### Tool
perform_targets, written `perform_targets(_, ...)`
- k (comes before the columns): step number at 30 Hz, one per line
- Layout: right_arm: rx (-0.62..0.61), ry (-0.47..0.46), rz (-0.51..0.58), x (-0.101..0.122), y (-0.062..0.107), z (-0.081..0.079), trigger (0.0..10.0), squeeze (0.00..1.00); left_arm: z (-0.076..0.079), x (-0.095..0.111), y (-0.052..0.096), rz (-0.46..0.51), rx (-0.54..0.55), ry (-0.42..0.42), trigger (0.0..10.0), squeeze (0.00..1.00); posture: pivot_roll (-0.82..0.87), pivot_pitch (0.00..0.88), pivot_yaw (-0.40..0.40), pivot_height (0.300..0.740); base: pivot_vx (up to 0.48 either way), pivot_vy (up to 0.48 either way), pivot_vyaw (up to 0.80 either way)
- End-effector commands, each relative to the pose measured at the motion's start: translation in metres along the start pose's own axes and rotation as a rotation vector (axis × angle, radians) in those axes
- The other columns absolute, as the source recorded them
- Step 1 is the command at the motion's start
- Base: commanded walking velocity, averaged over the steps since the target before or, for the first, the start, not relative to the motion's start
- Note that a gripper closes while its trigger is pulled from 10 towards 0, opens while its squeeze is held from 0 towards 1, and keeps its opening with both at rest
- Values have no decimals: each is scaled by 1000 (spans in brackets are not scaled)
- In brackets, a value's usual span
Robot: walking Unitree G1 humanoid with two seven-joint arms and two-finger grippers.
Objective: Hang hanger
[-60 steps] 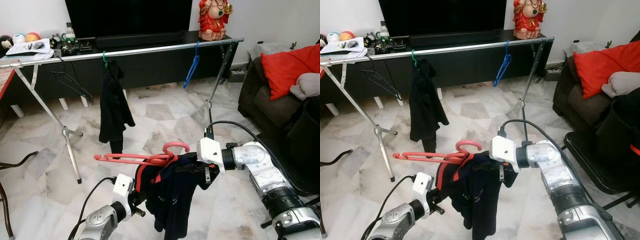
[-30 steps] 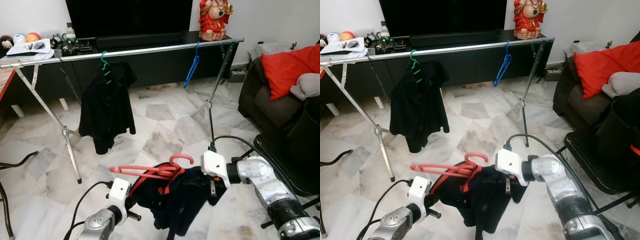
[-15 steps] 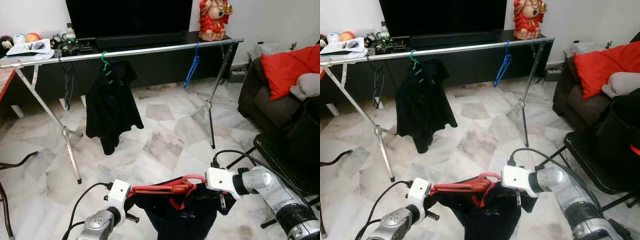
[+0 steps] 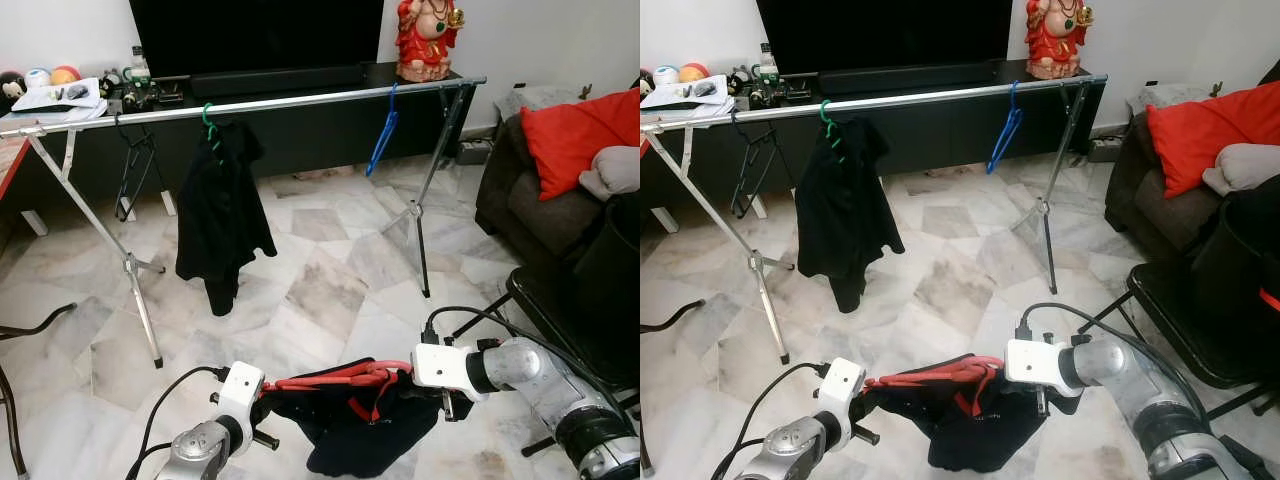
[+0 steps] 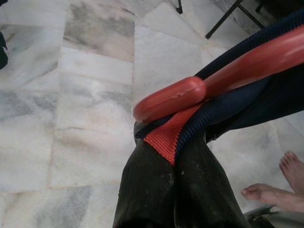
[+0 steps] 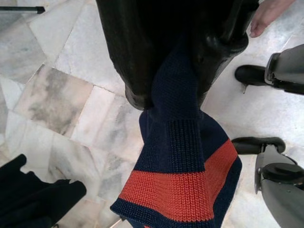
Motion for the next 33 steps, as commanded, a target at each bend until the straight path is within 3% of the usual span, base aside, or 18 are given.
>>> perform_targets(1, -114, -55, -78, -25, 32, 20, 0, 0, -25, -23, 13, -81, 108, 26, 0, 0, 35, 87, -9, 740, 0, 0, 0)
perform_targets(2, -152, -74, -46, -22, 34, 25, 0, 0, -26, -24, 14, -88, 116, 24, 0, 0, 33, 87, -9, 740, 0, 0, 0)
perform_targets(4, -257, -168, 121, -4, 40, 41, 0, 0, -26, -25, 14, -94, 119, 27, 0, 0, 30, 87, -8, 740, 0, 0, 0)
perform_targets(7, -257, -259, 296, 15, 47, 46, 0, 0, -25, -23, 13, -89, 110, 27, 0, 0, 31, 89, -5, 740, 0, 0, 0)
perform_targets(14, -174, -198, 155, -8, 46, 30, 0, 0, -24, -22, 12, -89, 104, 23, 0, 0, 25, 89, -3, 740, 0, 0, 0)
perform_targets(20, -72, -152, -34, -41, 62, 12, 0, 0, -26, -22, 13, -91, 108, 19, 0, 0, 23, 91, -3, 740, 0, 0, 0)
perform_targets(24, -84, -123, -167, -62, 72, 10, 0, 0, -27, -23, 14, -93, 109, 21, 0, 0, 22, 94, -3, 740, 0, 0, 0)
perform_targets(33, -74, -85, -268, -77, 81, 7, 0, 0, -27, -24, 14, -95, 109, 19, 0, 0, 21, 97, 2, 740, 0, 0, 0)
Point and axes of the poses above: a point about 5 cm out from each wrist's last joint towards the gripper, its own y axis pointing back from the gripper into the wrist, its own x axis along the axis of the wrist's last joint, z = x × y, the point moved 5 cm from there along -y, pointing out of the wrist towards the gripper, and after that the axes turned 6 degrees about -y, right-handed, at the moved point
